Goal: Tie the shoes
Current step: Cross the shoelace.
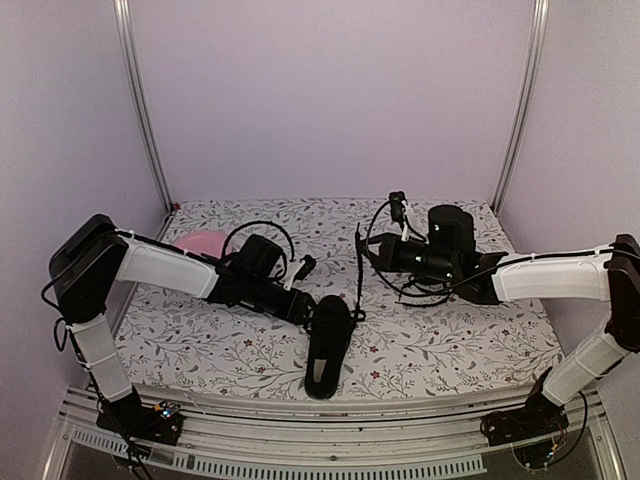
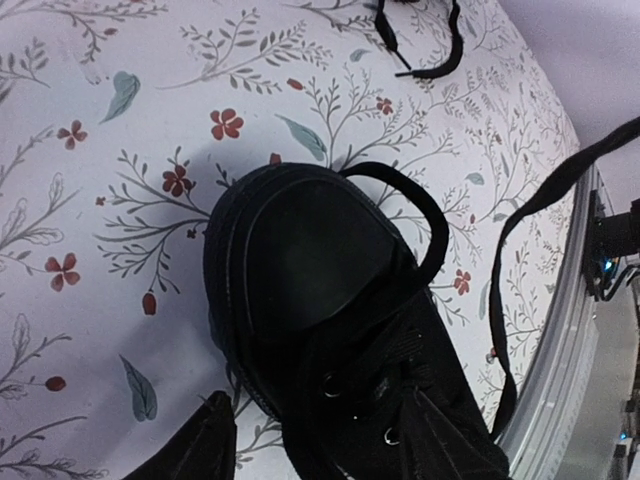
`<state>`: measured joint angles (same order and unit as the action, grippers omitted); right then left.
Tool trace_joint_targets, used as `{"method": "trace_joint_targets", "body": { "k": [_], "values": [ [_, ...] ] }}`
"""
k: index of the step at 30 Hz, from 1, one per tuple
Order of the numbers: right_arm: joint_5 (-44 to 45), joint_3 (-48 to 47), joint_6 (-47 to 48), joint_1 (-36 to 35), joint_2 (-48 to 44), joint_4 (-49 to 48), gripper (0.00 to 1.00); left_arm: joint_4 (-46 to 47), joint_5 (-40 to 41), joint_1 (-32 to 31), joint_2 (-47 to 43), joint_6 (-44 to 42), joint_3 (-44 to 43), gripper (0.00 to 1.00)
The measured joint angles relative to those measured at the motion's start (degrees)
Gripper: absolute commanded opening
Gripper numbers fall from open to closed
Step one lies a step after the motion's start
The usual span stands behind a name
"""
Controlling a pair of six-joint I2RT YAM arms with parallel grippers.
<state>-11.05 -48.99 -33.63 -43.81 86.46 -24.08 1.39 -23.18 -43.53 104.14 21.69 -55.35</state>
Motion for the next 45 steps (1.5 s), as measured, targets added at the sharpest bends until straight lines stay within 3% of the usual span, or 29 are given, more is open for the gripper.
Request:
{"method": "trace_joint_targets", "body": {
  "k": [3, 7, 11, 15, 21, 26, 45],
  "values": [
    [0.0, 0.0, 0.0, 0.0, 0.0, 0.0, 0.02, 0.5, -0.9, 0.2, 0.0, 1.4, 0.0, 0.36],
    [0.0, 0.0, 0.0, 0.0, 0.0, 0.0, 0.02, 1.5, -2.3, 0.3, 0.0, 2.9, 0.2, 0.09],
    [0.0, 0.0, 0.0, 0.0, 0.0, 0.1, 0.02, 4.0, -3.9, 0.5, 0.0, 3.9, 1.0, 0.0],
    [0.0, -1.5, 0.2, 0.0, 1.1, 1.0, 0.02, 8.7, -7.5, 0.6, -0.8, 4.6, 2.8, 0.01],
    [-0.3, -7.8, 0.5, 0.0, 4.3, 2.3, 0.02, 14.0, -13.4, 0.6, -0.9, 4.9, 3.2, 0.12],
    [-1.3, -10.9, 0.7, 0.0, 6.3, 2.3, 0.02, 14.4, -15.6, 0.6, -0.2, 4.5, 1.6, 0.19],
    [-3.1, -15.3, 0.6, 0.0, 11.2, 2.2, 0.02, 17.2, -20.2, 0.6, 4.6, 4.7, -1.2, 0.29]
  ]
}}
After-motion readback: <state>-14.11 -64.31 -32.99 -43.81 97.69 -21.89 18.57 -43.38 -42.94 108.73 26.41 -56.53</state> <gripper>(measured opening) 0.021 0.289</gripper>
